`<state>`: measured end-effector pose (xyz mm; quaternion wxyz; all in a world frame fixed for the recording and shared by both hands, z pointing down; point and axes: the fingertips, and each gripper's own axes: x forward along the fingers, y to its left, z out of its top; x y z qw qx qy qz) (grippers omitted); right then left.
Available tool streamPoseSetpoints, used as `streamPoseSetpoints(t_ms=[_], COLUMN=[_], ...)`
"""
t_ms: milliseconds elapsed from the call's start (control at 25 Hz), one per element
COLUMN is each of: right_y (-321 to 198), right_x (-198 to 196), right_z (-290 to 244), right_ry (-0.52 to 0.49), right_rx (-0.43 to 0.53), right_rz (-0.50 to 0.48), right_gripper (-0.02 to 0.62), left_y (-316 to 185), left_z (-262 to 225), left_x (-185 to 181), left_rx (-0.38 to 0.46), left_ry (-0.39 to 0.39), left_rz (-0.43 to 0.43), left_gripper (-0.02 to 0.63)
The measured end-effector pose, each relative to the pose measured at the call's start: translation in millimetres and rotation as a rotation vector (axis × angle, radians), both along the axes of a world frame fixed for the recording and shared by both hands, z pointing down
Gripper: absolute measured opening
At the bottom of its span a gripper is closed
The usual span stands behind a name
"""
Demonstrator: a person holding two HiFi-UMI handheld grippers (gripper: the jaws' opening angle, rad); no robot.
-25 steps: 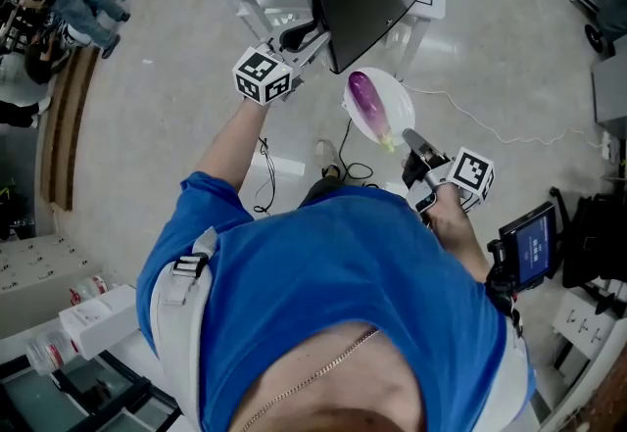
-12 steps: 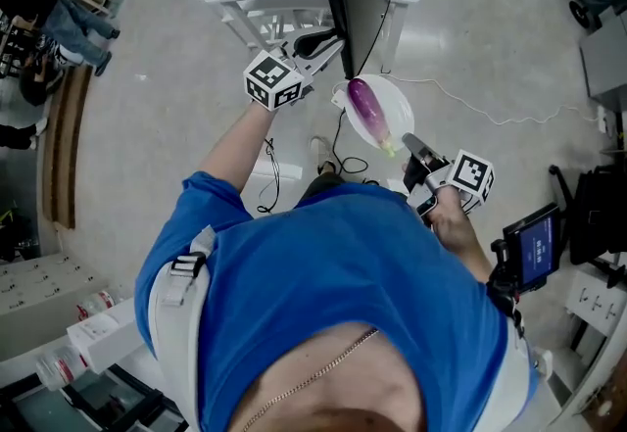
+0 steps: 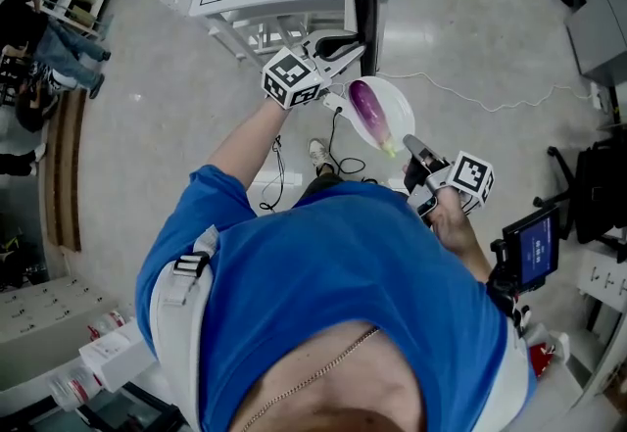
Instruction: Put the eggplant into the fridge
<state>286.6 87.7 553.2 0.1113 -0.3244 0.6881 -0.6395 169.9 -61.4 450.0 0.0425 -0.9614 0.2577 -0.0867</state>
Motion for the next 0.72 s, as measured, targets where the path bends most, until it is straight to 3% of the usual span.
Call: streamPoseSetpoints(t_ms=[360, 720], right_y=[-2, -2], right_x=[9, 15], right_z=[1, 1], right_ry=[-0.009, -0.021], right_rx=[-0.001, -0.005], right_rz=[0.056, 0.067], right_gripper=[0.011, 0.011], left_y=[-10, -17], left_z=[3, -3], left_x=[38, 39], left_rx=[-0.01, -0.014], left_ry=[-0.007, 0.03], left_rz=[0.078, 0.042], left_gripper=[0.063, 0.018])
